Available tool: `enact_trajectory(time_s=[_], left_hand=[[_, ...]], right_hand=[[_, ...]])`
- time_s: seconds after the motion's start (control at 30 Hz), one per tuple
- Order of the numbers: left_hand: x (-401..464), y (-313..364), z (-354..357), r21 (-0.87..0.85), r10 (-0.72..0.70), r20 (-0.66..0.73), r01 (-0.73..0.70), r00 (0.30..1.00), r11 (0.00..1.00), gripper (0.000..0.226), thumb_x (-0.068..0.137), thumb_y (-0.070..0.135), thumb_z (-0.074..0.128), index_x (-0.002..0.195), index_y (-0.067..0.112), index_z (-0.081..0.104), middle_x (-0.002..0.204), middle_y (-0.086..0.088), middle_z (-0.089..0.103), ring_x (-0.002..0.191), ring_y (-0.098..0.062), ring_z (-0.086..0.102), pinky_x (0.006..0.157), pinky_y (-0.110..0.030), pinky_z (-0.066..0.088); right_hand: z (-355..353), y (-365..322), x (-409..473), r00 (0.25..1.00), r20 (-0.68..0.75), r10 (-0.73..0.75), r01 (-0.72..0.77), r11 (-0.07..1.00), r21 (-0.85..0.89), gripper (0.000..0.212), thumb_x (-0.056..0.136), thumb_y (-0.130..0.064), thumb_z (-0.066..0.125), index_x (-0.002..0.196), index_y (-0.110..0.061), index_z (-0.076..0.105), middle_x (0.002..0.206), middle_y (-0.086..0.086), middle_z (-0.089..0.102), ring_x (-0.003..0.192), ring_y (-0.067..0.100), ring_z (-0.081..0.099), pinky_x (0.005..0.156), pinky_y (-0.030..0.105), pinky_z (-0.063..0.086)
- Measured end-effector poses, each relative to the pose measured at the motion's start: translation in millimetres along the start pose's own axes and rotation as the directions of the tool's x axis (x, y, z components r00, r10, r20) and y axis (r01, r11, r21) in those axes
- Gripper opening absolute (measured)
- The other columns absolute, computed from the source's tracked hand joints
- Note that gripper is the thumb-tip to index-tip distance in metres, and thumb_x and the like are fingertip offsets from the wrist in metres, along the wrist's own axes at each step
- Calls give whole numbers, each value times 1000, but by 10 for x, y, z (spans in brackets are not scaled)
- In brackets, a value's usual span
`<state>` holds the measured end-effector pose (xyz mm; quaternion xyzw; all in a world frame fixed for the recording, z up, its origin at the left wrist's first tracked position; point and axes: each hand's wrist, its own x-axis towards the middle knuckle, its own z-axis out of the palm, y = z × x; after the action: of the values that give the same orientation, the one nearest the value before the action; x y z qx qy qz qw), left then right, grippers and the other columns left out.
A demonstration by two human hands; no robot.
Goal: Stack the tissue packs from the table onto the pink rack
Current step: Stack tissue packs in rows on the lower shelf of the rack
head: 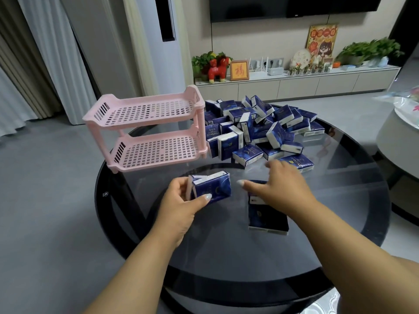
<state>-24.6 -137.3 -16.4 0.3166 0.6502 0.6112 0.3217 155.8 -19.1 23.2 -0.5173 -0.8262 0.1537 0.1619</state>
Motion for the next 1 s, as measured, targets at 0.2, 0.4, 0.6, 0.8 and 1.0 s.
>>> enact_trajectory(time_s=[0.2,0.4,0.6,0.8,1.0], left_hand=[[45,-28,-117,459,86,-17,-69,996,886,67,59,31,86,117,40,54,120,3,54,108,-9,58,97,-27,46],[93,-4,-237,336,32,1,-30,1000,941,50,71,6,83,112,24,59,105,5,70,90,-10,69,84,-32,57],[128,31,-366,143,-78,83,65,994,988,47,78,-7,68,116,19,59,104,-4,71,71,-13,59,50,-22,40],[35,162,-315,152,-138,255,101,957,983,61,61,24,66,119,32,54,110,2,64,80,-10,55,56,-16,40],[-43,165,-132,579,82,76,-111,994,808,56,62,36,87,104,32,51,98,17,63,87,3,60,71,-18,47]], right_hand=[[113,4,98,980,155,126,-111,989,-102,60,71,-75,54,56,-17,48,66,4,52,89,29,57,56,29,32],[67,-72,65,995,102,0,-23,973,230,30,75,-41,76,83,-19,56,72,-6,62,68,12,57,56,27,41],[3,-215,-36,932,36,-362,297,814,499,25,74,-16,79,87,-21,59,79,-9,63,66,-2,55,58,11,42],[313,-271,-44,879,-22,-476,470,858,206,28,73,-18,78,97,-20,63,92,-12,53,88,9,45,76,23,41],[402,-373,-100,930,-78,-359,364,870,334,42,72,-13,78,106,-22,55,95,-10,49,78,-1,46,67,10,36]])
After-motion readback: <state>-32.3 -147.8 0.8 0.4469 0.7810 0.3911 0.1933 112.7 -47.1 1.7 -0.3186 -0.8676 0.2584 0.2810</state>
